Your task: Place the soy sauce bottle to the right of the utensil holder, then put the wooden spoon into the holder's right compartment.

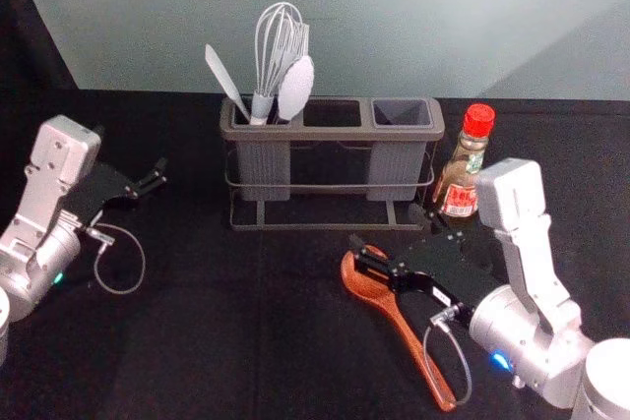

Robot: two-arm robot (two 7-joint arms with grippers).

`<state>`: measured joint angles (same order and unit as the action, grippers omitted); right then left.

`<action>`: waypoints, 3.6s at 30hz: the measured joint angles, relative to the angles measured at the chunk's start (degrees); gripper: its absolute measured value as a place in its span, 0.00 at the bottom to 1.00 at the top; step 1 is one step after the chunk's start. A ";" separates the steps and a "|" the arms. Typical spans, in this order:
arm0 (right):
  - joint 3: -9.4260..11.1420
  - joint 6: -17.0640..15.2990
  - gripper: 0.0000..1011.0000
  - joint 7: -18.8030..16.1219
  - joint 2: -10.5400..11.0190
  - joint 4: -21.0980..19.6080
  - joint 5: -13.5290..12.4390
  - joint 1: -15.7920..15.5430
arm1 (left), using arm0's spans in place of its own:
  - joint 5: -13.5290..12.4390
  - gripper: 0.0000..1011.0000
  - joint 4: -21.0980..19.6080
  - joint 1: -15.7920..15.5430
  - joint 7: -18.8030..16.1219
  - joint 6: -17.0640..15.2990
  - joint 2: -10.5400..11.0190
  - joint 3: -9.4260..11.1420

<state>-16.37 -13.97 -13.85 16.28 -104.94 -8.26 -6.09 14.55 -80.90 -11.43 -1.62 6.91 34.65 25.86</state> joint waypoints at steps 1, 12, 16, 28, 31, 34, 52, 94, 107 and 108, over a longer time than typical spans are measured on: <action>-0.16 -2.77 0.99 -0.13 0.30 -0.84 0.02 0.34 | 0.00 1.00 0.00 0.00 0.00 0.00 0.00 0.00; -3.58 -24.44 0.99 -1.67 1.50 -4.56 2.90 5.96 | 0.00 1.00 0.00 0.00 0.00 0.00 0.00 0.00; -4.39 -29.80 0.99 -2.57 1.07 -4.07 3.46 8.21 | 0.00 1.00 0.00 0.00 0.00 0.00 0.00 0.00; -6.10 -40.31 0.99 -2.74 -1.62 0.08 6.07 13.85 | 0.00 1.00 0.00 0.00 0.00 0.00 0.00 0.00; -6.37 -41.51 0.99 -3.21 -2.07 1.08 6.42 14.82 | 0.00 1.00 0.00 0.00 0.00 0.00 0.00 0.00; -7.03 -42.58 0.99 -3.59 -2.32 2.03 7.14 15.77 | 0.00 1.00 0.00 0.00 0.00 0.00 0.00 0.00; -7.64 -43.93 0.99 -5.16 -4.11 6.02 9.87 18.63 | 0.00 1.00 0.00 0.00 0.00 0.00 0.00 0.00; -6.81 -45.53 0.99 -7.86 -7.71 9.81 15.34 20.32 | 0.00 1.00 0.00 0.00 0.00 0.00 0.00 0.00; -6.60 -45.90 0.99 -8.41 -8.83 10.30 17.07 20.25 | 0.00 1.00 0.00 0.00 0.00 0.00 0.00 0.00; -6.55 -45.91 0.99 -8.44 -8.87 10.30 17.16 20.21 | 0.00 1.00 0.00 0.00 0.00 0.00 0.00 0.00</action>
<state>-22.93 -59.88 -22.29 7.41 -94.64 8.91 14.12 14.55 -80.90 -11.43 -1.62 6.91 34.64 25.86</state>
